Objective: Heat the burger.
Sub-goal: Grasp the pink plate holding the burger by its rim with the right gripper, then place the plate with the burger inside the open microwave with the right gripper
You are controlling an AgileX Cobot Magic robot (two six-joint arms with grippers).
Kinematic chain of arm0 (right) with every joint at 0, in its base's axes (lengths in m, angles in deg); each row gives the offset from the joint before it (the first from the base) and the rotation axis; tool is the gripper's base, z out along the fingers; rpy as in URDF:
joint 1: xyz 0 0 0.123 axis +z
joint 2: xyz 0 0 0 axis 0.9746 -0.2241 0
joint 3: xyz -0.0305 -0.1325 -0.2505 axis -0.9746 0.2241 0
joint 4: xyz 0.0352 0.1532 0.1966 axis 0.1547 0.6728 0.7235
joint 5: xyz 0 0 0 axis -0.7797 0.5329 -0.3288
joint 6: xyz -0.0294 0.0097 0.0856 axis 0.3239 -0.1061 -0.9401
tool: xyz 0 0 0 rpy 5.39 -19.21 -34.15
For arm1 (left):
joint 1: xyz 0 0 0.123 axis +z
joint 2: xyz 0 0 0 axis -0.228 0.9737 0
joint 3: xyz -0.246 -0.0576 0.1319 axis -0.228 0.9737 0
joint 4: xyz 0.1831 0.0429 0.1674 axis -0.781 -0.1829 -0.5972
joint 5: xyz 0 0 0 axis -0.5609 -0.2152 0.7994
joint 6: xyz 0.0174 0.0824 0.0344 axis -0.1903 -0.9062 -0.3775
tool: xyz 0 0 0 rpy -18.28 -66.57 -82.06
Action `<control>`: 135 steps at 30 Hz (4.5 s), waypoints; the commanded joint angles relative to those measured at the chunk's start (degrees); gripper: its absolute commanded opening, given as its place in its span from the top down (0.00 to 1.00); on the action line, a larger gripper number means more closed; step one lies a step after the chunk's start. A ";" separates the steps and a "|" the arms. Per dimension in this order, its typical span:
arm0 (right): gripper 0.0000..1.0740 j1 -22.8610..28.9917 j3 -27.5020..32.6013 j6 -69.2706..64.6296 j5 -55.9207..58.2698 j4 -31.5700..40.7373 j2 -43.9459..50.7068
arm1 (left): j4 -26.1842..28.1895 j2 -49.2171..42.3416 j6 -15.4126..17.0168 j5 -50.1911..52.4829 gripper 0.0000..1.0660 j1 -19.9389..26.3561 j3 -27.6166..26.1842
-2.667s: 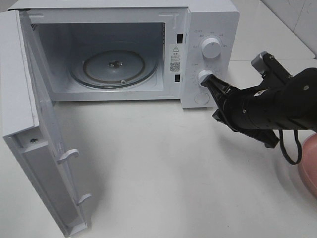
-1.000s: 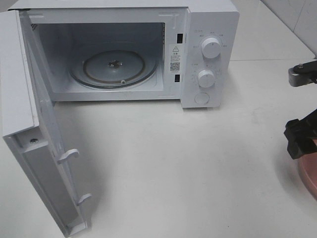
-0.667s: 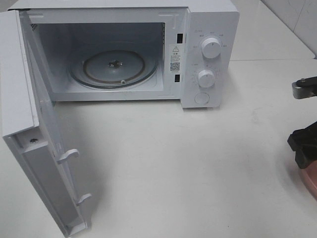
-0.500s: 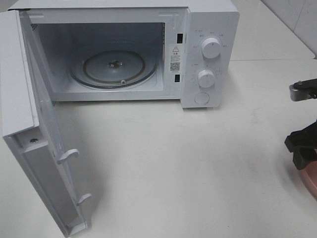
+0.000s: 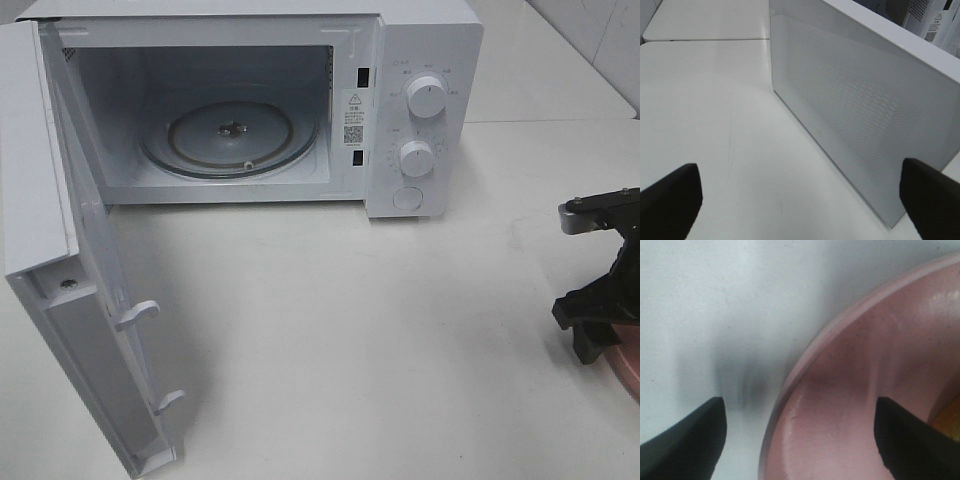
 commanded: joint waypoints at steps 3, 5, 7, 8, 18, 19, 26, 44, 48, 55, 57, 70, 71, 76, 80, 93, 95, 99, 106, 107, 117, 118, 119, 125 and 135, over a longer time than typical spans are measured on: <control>0.29 -1.78 -0.29 -0.69 -1.95 -0.29 -1.43 | 0.17 0.06 -0.06 0.11 0.06 0.17 0.11; 0.29 -2.41 -0.29 -0.69 -2.58 -0.29 -1.78 | 0.17 0.06 -0.06 0.11 0.06 0.17 0.11; 0.29 -2.41 -0.29 -0.69 -2.69 -0.29 -2.01 | 0.17 0.06 -0.06 0.11 0.06 0.17 0.11; 0.29 -2.41 -0.29 -0.69 -2.75 -0.29 -2.23 | 0.17 0.06 -0.06 0.11 0.06 0.17 0.11; 0.30 -2.41 -0.29 -0.69 -2.86 0.00 -4.76 | 0.17 0.06 -0.06 0.11 0.06 0.17 0.11; 0.31 -2.41 -0.29 -0.69 -2.69 0.00 -4.76 | 0.17 0.06 -0.06 0.11 0.06 0.17 0.11; 0.59 -2.41 -0.29 -0.69 -1.49 -0.06 -4.76 | 0.17 0.06 -0.06 0.11 0.06 0.17 0.11; 1.00 0.23 -0.29 -2.64 2.41 -1.49 -4.35 | 0.17 0.06 -0.06 0.11 0.06 0.17 0.11; 1.00 3.44 -0.29 -9.68 4.87 -7.91 -1.78 | 0.17 0.06 -0.06 0.11 0.06 0.17 0.11; 1.00 5.96 -0.23 -16.79 8.25 -15.18 -0.11 | 0.17 0.06 -0.06 0.11 0.06 0.17 0.11; 1.00 7.39 -0.23 -19.02 10.49 -17.36 -0.11 | 0.17 0.06 -0.06 0.11 0.06 0.17 0.11; 1.00 13.92 -0.23 -27.04 16.90 -25.55 -0.11 | 0.17 0.06 -0.06 0.11 0.06 0.17 0.11; 1.00 14.44 -0.23 -27.22 17.30 -25.84 -0.11 | 0.17 0.06 -0.06 0.11 0.06 0.17 0.11; 1.00 16.39 -0.23 -27.22 19.08 -25.84 -0.06 | 0.17 0.06 -0.06 0.11 0.06 0.17 0.11; 1.00 17.88 -0.23 -27.16 19.88 -25.84 -0.06 | 0.17 0.06 -0.06 0.11 0.06 0.17 0.11; 1.00 27.62 3.84 -27.04 21.77 -24.75 8.42 | 0.17 0.06 -0.06 0.11 0.06 0.17 0.11; 1.00 29.28 3.95 -26.99 22.86 -24.75 9.45 | 0.17 0.06 -0.06 0.11 0.06 0.17 0.11; 1.00 32.49 4.53 -26.41 24.24 -24.87 11.57 | 0.17 0.06 -0.06 0.11 0.06 0.17 0.11; 0.99 37.41 5.16 -26.36 25.44 -24.75 13.46 | 0.17 0.06 -0.06 0.11 0.06 0.17 0.11; 0.99 37.41 5.16 -26.36 25.44 -24.75 13.46 | 0.17 0.06 -0.06 0.11 0.06 0.17 0.11; 0.99 48.30 5.16 -25.90 27.62 -24.75 13.92 | 0.17 0.06 -0.06 0.11 0.06 0.17 0.11; 0.99 48.30 5.16 -25.90 27.62 -24.75 13.92 | 0.17 0.06 -0.06 0.11 0.06 0.17 0.11; 0.99 49.27 5.16 -25.90 27.67 -24.75 13.92 | 0.17 0.06 -0.06 0.11 0.06 0.17 0.11; 0.99 55.06 5.16 -25.32 28.71 -25.73 13.92 | 0.17 0.06 -0.06 0.11 0.06 0.17 0.11; 0.98 62.11 5.16 -23.49 29.11 -27.62 13.92 | 0.17 0.06 -0.06 0.11 0.06 0.17 0.11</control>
